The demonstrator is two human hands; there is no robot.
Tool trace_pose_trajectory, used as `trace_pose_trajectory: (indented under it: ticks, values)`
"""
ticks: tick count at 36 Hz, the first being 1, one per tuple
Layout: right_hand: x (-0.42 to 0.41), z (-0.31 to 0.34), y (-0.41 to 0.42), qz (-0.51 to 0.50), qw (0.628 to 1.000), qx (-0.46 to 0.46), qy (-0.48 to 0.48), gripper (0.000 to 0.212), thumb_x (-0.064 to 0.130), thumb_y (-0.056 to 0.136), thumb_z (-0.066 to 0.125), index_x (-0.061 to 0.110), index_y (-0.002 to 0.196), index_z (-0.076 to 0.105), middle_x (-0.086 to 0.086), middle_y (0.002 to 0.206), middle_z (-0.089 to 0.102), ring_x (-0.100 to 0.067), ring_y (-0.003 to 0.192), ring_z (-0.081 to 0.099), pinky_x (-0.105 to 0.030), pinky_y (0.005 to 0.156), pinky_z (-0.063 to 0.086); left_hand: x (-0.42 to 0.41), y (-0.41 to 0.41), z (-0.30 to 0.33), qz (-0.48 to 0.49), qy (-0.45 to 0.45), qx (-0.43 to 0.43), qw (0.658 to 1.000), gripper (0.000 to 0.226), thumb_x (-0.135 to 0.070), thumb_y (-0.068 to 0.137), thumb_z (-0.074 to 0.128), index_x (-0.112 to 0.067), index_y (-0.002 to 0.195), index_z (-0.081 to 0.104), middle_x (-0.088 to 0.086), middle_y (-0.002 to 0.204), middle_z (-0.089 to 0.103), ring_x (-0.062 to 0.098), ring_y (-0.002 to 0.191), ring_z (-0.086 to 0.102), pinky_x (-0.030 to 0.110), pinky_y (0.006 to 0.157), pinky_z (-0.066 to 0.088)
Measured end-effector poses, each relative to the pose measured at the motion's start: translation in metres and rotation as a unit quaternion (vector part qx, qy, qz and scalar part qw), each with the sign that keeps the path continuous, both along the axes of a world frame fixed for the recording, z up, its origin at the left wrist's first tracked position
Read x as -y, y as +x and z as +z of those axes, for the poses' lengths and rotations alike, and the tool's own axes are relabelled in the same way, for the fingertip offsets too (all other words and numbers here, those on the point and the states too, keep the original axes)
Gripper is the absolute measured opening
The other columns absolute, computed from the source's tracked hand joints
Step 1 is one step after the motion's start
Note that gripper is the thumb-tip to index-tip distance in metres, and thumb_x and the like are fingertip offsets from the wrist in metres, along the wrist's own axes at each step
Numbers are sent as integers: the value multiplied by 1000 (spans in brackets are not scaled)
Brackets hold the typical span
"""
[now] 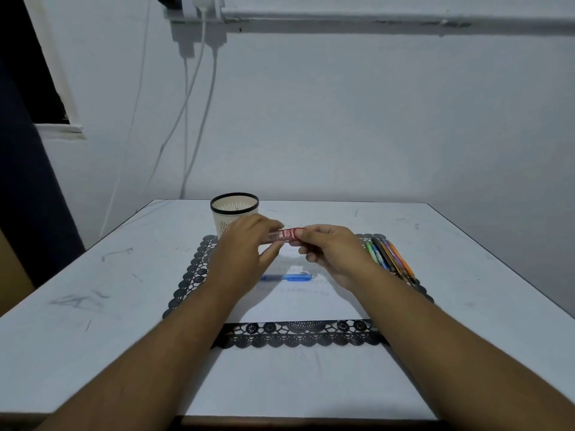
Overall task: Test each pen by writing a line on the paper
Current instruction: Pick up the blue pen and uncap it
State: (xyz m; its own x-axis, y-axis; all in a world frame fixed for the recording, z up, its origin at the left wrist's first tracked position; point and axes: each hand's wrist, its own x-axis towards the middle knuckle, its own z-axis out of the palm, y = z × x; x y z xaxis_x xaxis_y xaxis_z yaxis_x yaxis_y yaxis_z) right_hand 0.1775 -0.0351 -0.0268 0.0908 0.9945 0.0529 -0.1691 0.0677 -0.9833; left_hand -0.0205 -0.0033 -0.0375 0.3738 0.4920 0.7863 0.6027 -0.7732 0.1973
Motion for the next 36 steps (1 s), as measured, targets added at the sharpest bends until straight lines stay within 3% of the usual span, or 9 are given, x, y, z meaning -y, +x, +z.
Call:
trace_pose_trajectory:
  ticks: [3, 8, 11, 15, 22, 27, 29, 33, 36]
  values:
    - [1, 2, -7, 49, 986, -124, -97, 9, 4, 96, 69, -3, 100, 73, -15, 86, 76, -12, 63, 60, -17, 50, 48, 11, -1, 8, -44, -82, 106, 990, 31, -26, 89, 79, -23, 118, 68, -15, 106, 69, 0, 96, 61, 9, 81, 43]
    - [-1, -1, -14, 123, 953, -224, -162, 20, 8, 80, 73, 2, 99, 74, -10, 89, 76, -10, 63, 59, -14, 47, 47, 17, 5, 12, -135, -199, 247, 939, 24, -13, 85, 83, -18, 105, 68, -2, 95, 74, 19, 89, 70, 36, 83, 58]
    - [-1, -2, -17, 139, 941, -261, -165, 19, 6, 78, 72, 0, 95, 76, -11, 91, 75, -11, 63, 60, -15, 49, 49, 19, 8, 12, -158, -229, 261, 925, 21, -5, 87, 79, -11, 105, 70, 1, 99, 75, 21, 94, 71, 41, 88, 59]
    - [1, -3, -16, 144, 932, -284, -173, 16, 2, 78, 71, -5, 91, 77, -15, 91, 75, -15, 61, 66, -19, 55, 58, 20, 10, 12, -164, -203, 229, 938, 18, -3, 89, 77, -9, 103, 68, 2, 94, 75, 18, 89, 72, 30, 82, 59]
    - [3, -3, -14, 101, 941, -264, -189, 16, 6, 78, 76, -4, 90, 73, -14, 75, 72, -15, 52, 67, -21, 50, 58, 16, 5, 10, -191, -262, 290, 901, 23, -2, 86, 79, -4, 104, 65, 10, 99, 75, 25, 95, 73, 28, 82, 56]
    - [6, 3, -3, 93, 952, -239, -165, 19, -2, 73, 76, -7, 91, 72, -17, 80, 73, -16, 57, 69, -20, 58, 61, 12, 2, 9, -168, -284, 276, 903, 28, -9, 85, 82, -8, 105, 63, 6, 102, 76, 22, 97, 75, 34, 85, 59]
    - [6, 4, 2, 77, 962, -215, -147, 14, -6, 81, 73, -9, 95, 72, -18, 82, 73, -16, 60, 70, -21, 60, 62, 9, -1, 7, -152, -287, 261, 909, 26, -9, 85, 82, -13, 103, 64, 3, 102, 76, 19, 97, 74, 36, 87, 60]
    - [2, 5, 8, 23, 988, -126, -90, 7, -4, 92, 70, -9, 98, 73, -22, 89, 75, -19, 65, 71, -24, 61, 61, 11, -3, 5, -92, -286, 189, 935, 21, -10, 87, 81, -19, 100, 68, -6, 99, 74, 4, 89, 67, 10, 75, 50]
    - [4, 6, 6, 4, 998, -52, -34, 6, 1, 92, 74, -3, 96, 75, -17, 89, 77, -19, 70, 72, -28, 68, 62, 9, -1, 1, -60, -280, 163, 944, 26, -11, 84, 83, -26, 97, 67, -11, 95, 72, 5, 81, 66, 14, 69, 50]
